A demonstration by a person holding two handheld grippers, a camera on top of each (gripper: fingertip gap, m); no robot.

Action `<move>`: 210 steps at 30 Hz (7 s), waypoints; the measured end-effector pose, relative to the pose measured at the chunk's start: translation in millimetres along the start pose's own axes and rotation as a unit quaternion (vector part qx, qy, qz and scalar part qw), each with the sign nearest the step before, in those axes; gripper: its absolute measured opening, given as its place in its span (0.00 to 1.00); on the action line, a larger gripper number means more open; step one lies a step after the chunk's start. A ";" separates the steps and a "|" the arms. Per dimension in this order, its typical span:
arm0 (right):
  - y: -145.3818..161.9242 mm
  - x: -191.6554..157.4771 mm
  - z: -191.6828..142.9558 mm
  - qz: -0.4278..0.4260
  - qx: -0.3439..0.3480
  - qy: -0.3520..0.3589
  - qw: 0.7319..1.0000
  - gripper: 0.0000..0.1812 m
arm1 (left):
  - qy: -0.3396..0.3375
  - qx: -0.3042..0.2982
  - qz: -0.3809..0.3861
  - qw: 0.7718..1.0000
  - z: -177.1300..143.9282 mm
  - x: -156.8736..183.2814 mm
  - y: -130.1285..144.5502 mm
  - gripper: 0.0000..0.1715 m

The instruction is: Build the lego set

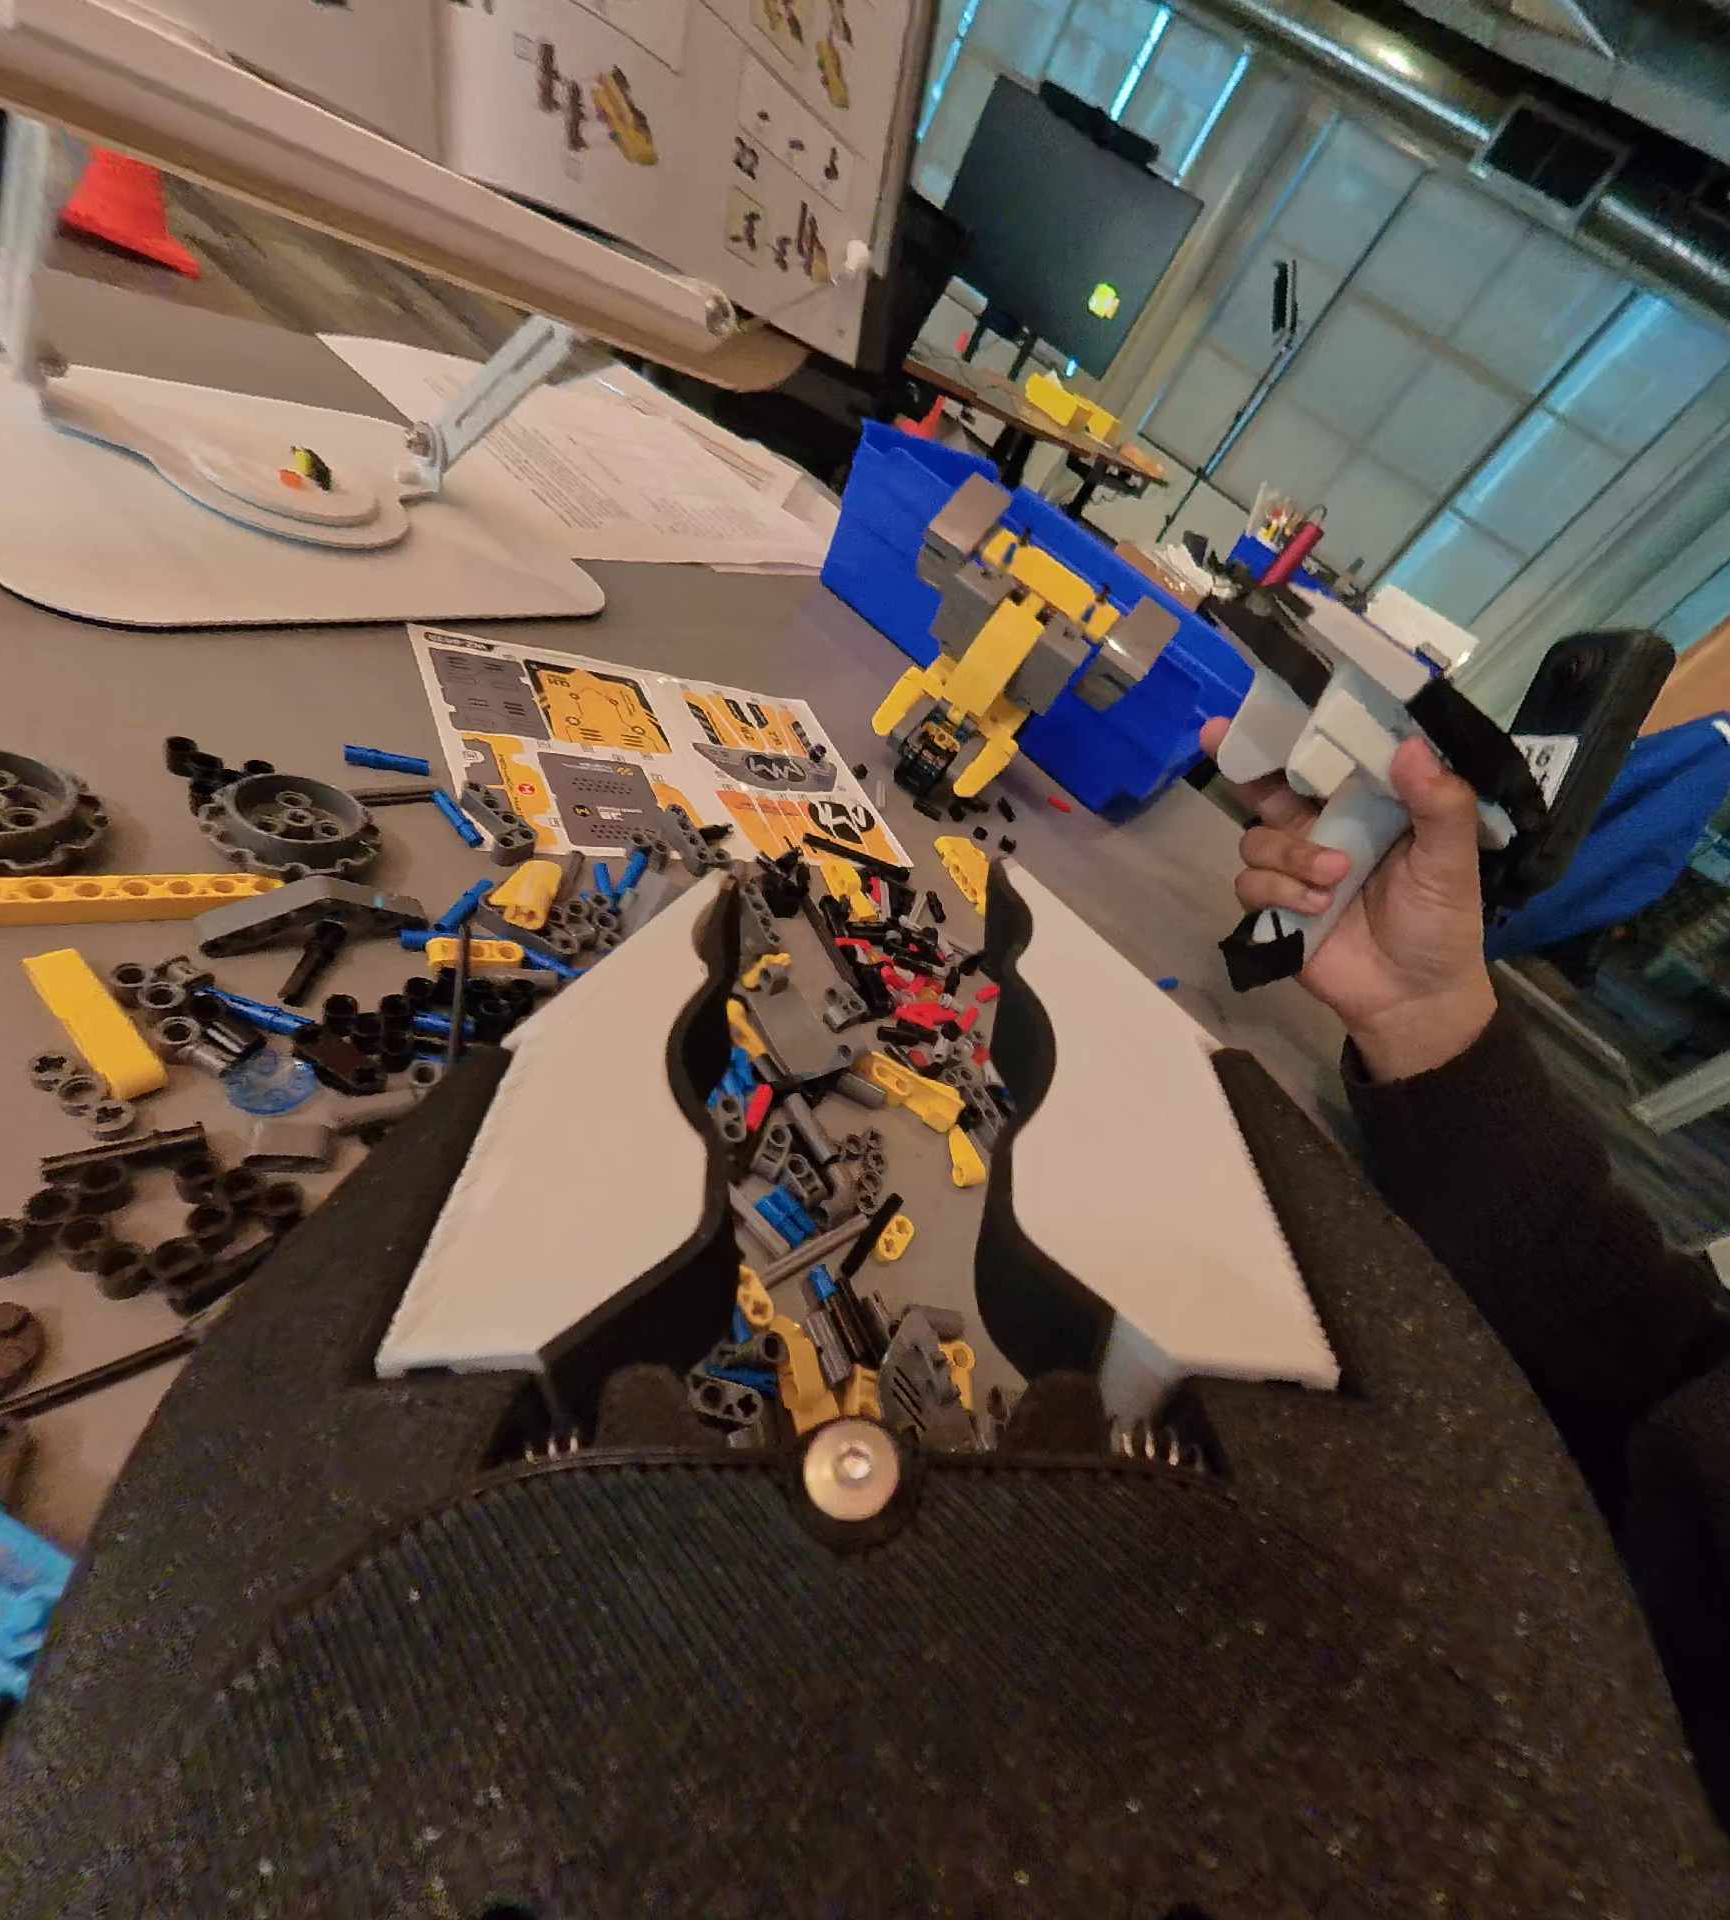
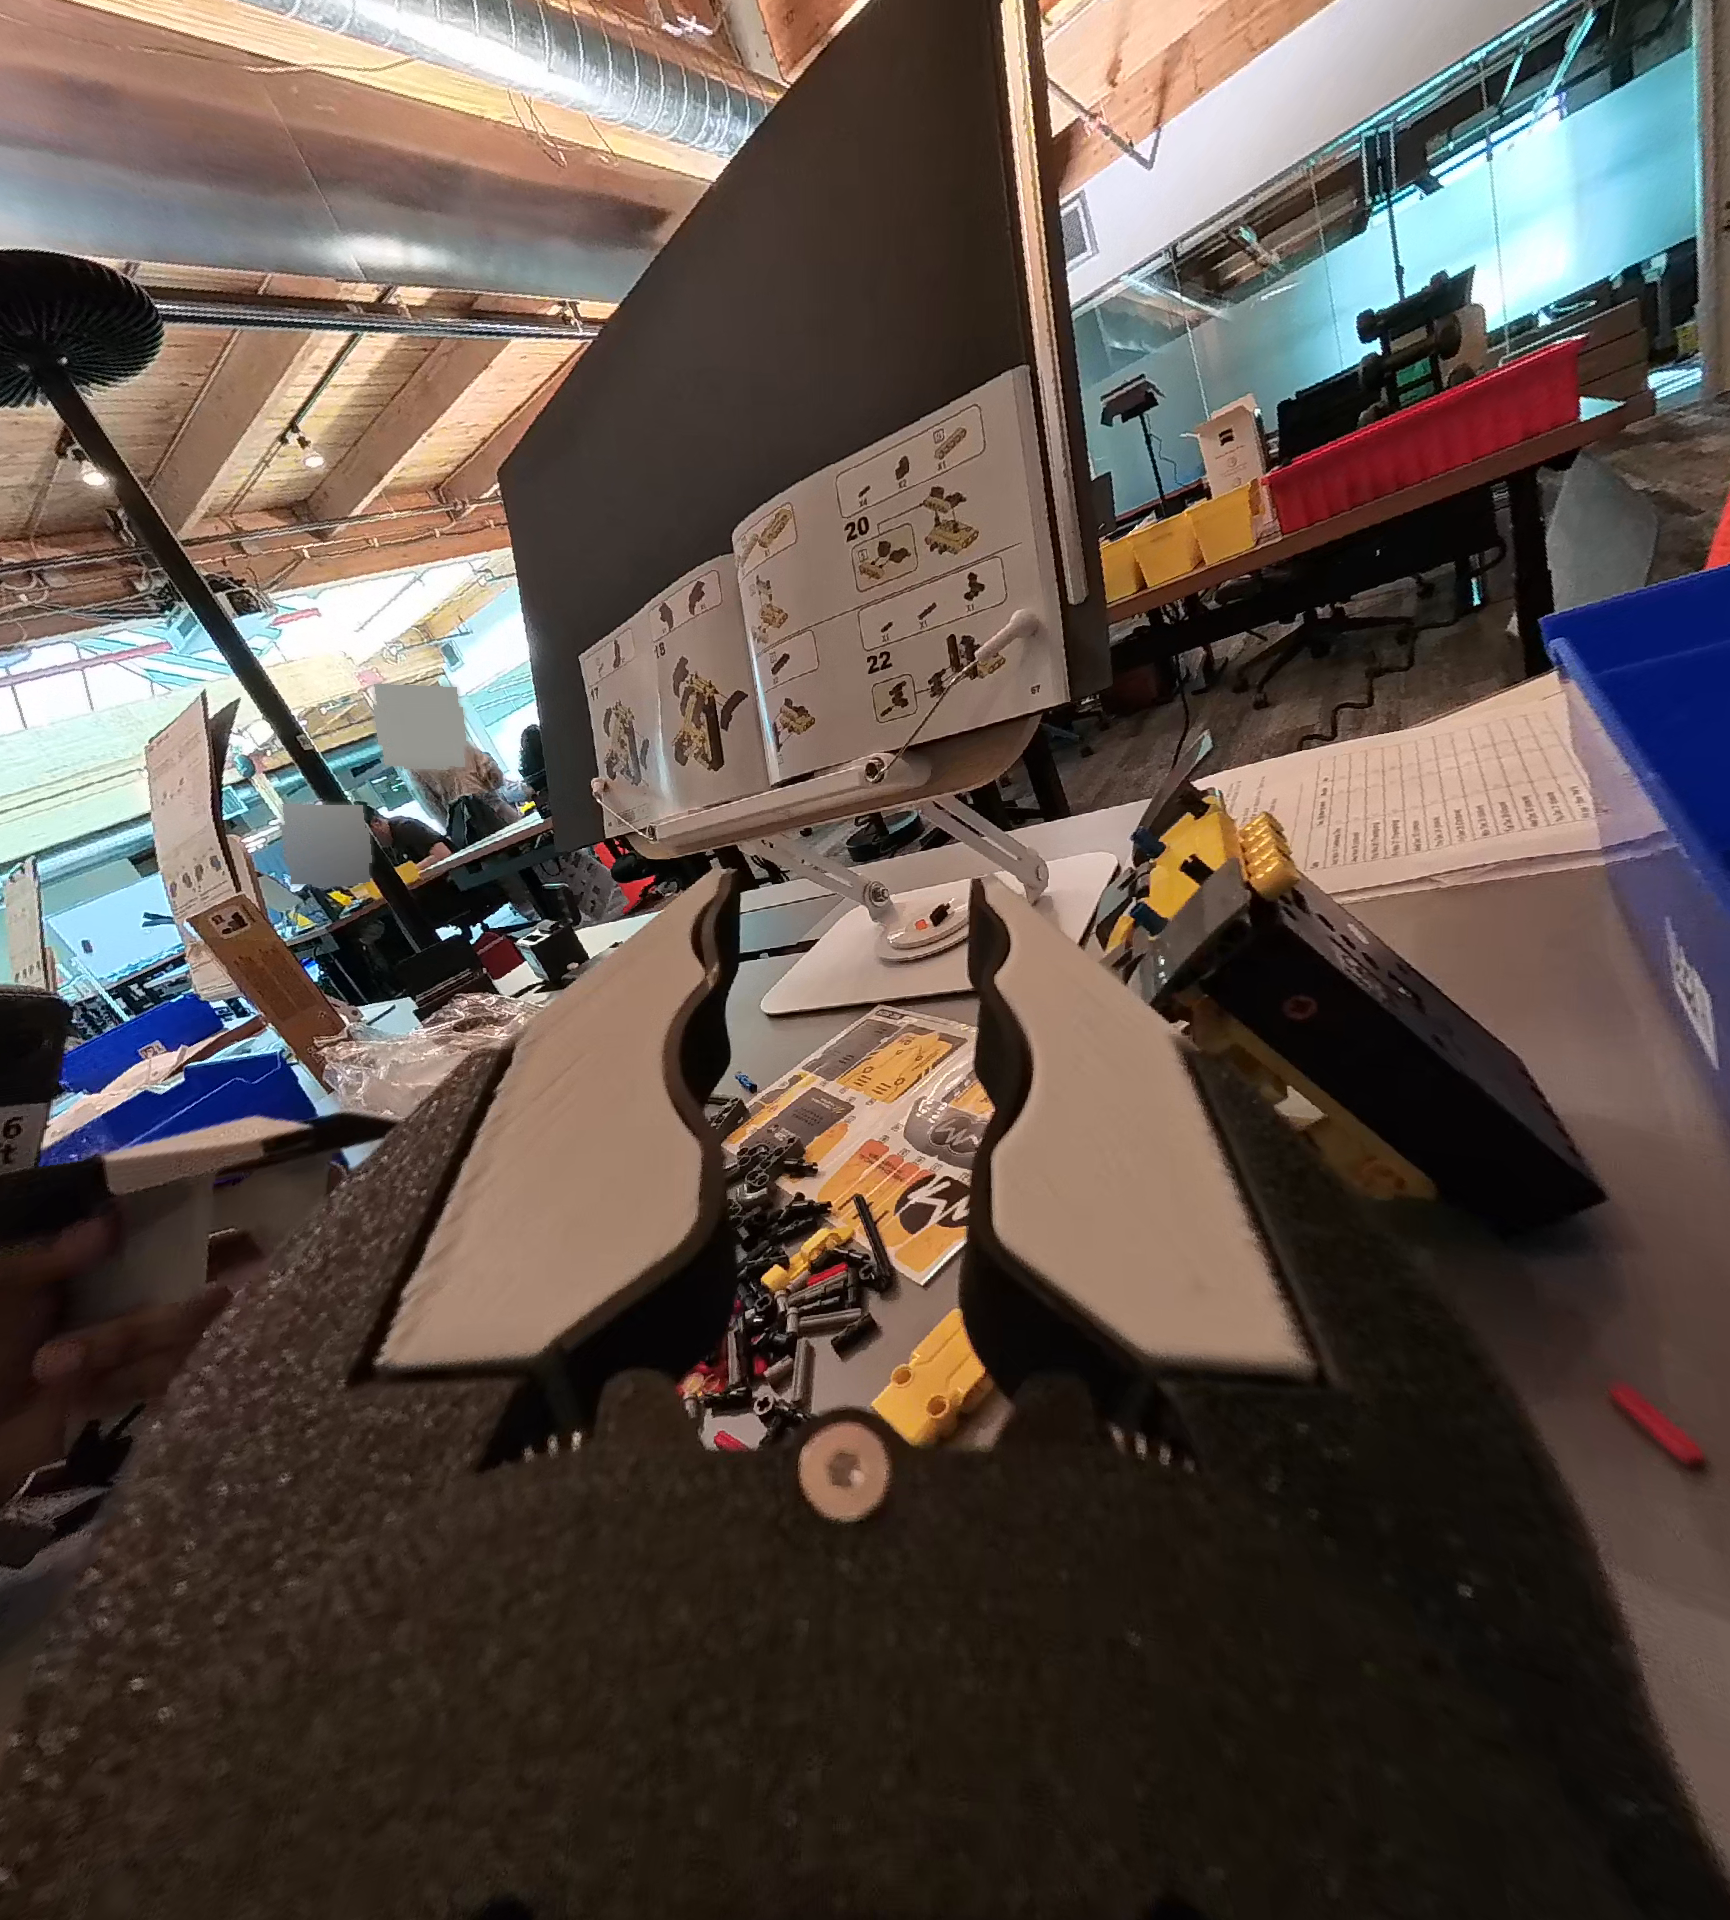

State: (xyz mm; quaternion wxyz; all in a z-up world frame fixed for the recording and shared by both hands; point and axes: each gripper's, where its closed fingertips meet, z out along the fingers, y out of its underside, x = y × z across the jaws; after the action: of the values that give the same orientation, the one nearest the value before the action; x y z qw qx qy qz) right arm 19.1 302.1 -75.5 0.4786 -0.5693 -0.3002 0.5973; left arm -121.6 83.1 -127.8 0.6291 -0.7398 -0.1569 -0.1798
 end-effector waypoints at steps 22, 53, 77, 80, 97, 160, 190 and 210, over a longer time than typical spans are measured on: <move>30.0 -5.7 9.9 0.007 -0.077 -0.012 0.997 0.36 | -0.014 0.061 -0.064 0.996 -20.3 -23.8 -25.8 0.26; 95.9 31.6 4.0 -0.140 -0.263 0.092 0.950 0.60 | 0.001 0.026 -0.046 0.999 -11.7 -13.6 -13.3 0.29; 103.8 45.7 -3.4 -0.111 -0.296 0.111 0.942 0.30 | 0.000 0.019 -0.036 0.999 -9.1 -10.1 -9.6 0.29; 109.8 45.9 -7.0 -0.087 -0.314 0.101 0.940 0.15 | 0.000 0.019 -0.038 0.999 -9.0 -10.4 -9.4 0.29; 152.4 35.4 -16.1 -0.183 -0.431 0.074 0.880 0.00 | 0.004 0.017 -0.036 0.999 -9.0 -6.9 -9.1 0.29; 216.0 -146.2 -123.9 -0.318 -0.507 -0.217 0.771 0.45 | 0.060 0.004 -0.045 0.997 -2.9 17.1 -0.4 0.30; 218.7 -164.2 -138.5 -0.250 -0.495 -0.294 0.778 0.36 | 0.061 -0.031 -0.024 0.997 5.7 21.1 16.7 0.31; 154.9 -16.7 -140.3 -0.214 -0.457 0.113 0.856 0.07 | 0.064 -0.036 -0.008 0.997 8.3 26.0 20.9 0.30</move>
State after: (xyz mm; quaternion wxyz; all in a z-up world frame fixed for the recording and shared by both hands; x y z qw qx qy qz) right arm 117.4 204.7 -233.0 0.3116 -0.7089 -0.5978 0.2075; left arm -88.4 88.1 -135.2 0.6097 -0.7474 -0.1155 -0.2375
